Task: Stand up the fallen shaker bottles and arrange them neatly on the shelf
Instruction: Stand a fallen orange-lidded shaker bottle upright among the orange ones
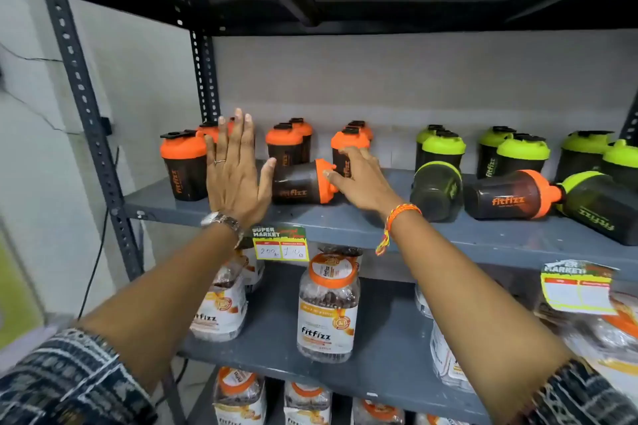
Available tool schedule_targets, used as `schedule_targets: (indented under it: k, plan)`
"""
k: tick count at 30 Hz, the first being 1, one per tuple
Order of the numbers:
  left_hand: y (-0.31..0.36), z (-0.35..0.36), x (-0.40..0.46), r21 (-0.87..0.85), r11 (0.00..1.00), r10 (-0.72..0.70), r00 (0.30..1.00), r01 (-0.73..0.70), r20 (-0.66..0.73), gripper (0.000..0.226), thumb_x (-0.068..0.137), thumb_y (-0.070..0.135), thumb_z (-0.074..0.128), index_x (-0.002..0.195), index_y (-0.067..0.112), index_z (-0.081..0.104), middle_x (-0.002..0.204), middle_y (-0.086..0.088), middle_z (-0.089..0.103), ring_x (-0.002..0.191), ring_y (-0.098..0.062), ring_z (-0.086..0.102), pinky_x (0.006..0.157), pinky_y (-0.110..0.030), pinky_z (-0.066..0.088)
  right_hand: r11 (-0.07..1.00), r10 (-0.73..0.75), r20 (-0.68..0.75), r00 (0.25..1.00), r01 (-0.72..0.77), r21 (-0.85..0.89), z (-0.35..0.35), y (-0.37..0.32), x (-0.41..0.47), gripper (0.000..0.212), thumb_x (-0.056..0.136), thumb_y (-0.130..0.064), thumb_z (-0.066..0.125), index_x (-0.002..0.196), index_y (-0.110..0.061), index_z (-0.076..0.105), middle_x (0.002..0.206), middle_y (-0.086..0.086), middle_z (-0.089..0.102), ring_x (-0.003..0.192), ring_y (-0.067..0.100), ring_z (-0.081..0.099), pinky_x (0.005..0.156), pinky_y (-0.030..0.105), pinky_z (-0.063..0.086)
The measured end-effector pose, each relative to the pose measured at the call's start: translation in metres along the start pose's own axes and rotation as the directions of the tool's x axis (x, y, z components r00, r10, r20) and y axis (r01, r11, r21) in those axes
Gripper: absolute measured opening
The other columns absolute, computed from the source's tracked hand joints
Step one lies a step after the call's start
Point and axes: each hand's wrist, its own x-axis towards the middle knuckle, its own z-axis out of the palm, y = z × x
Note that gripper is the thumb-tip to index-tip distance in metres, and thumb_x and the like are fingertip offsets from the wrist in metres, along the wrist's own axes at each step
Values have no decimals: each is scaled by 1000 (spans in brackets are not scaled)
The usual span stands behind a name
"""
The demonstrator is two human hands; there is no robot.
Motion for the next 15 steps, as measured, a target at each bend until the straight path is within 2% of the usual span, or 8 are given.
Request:
schedule_targets:
  k: [3, 5, 7, 12, 15]
  plan:
    - [-17, -2, -17, -13, 1000, -25, 998, 26, 49, 73, 100, 46, 34, 163, 15, 15, 172, -5, 13, 160, -21, 0, 129, -43, -3, 988, 120, 117, 986, -130, 87, 15, 5, 6, 76, 88, -51, 68, 148, -17, 37, 147, 15, 40, 138, 40, 37, 114, 49, 33]
    - [-31, 4, -36, -38, 998, -46, 994, 50, 100, 71, 100, 45, 34, 162, 13, 20, 171, -5, 18, 159, -22, 6, 129, -42, -2, 971, 141, 148, 979, -166, 173, 24, 7, 8, 82, 83, -52, 73, 148, -19, 36, 148, 13, 41, 136, 35, 42, 110, 42, 36]
    - [-44, 9, -50, -60, 996, -51, 989, 60, 141, 69, 99, 43, 35, 160, 12, 24, 169, -5, 23, 159, -24, 12, 129, -41, -1, 937, 152, 183, 971, -200, 287, 29, 9, 11, 86, 81, -48, 78, 148, -20, 33, 146, 10, 46, 134, 29, 46, 106, 36, 37]
    - [-76, 20, -76, -111, 993, -3, 978, 27, 207, 65, 99, 43, 32, 156, 12, 36, 163, -8, 38, 154, -27, 28, 129, -34, 1, 860, 149, 255, 955, -253, 443, 36, 10, 23, 103, 77, -34, 85, 156, -20, 20, 155, 9, 40, 139, 28, 44, 117, 48, 36]
    - [-91, 25, -85, -107, 993, 80, 976, -59, 203, 58, 97, 42, 38, 149, 16, 45, 155, -7, 49, 145, -28, 41, 126, -39, 15, 742, 171, 288, 942, -316, 591, 40, 10, 30, 99, 79, -24, 85, 155, -23, 21, 146, 6, 47, 130, 24, 53, 115, 48, 40]
